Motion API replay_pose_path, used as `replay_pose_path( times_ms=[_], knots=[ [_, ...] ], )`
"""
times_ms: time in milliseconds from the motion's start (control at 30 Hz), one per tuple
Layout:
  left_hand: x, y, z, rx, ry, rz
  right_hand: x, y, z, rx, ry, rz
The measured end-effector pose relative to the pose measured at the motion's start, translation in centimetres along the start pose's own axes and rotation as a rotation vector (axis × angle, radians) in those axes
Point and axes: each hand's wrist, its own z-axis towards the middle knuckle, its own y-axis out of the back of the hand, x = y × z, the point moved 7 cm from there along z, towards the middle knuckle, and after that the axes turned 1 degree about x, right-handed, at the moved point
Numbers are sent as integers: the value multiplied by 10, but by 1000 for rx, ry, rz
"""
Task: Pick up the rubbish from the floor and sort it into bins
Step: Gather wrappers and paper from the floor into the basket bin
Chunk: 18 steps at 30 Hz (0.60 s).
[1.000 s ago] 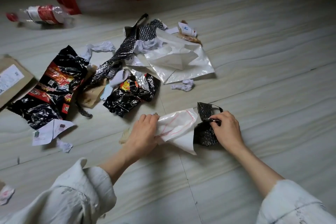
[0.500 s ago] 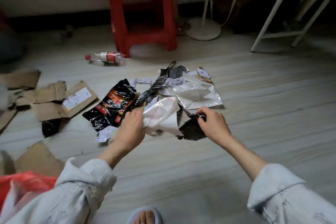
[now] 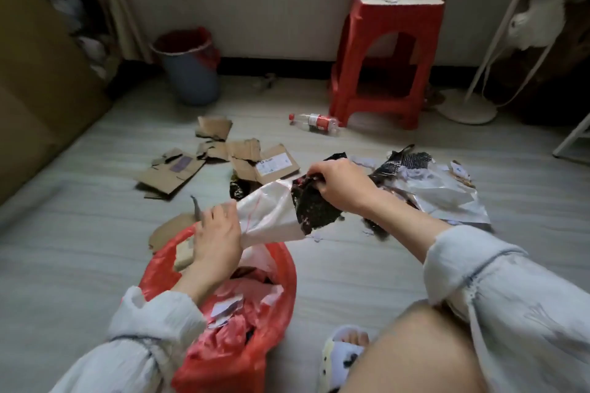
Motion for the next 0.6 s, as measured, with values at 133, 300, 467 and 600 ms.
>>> replay_pose_path(
  times_ms=[133, 300, 467, 600],
  knots=[
    [40, -42, -49, 160, 106, 41, 52, -45, -6, 132, 154, -167],
    [51, -75, -58, 222, 136, 46, 85, -86, -9, 165, 166, -172],
    [58, -101, -70, 351, 23, 67, 96, -135, -39, 206, 113, -78],
    [67, -118, -75, 480, -23, 126, 100, -170, -57, 278, 187, -119]
  ],
)
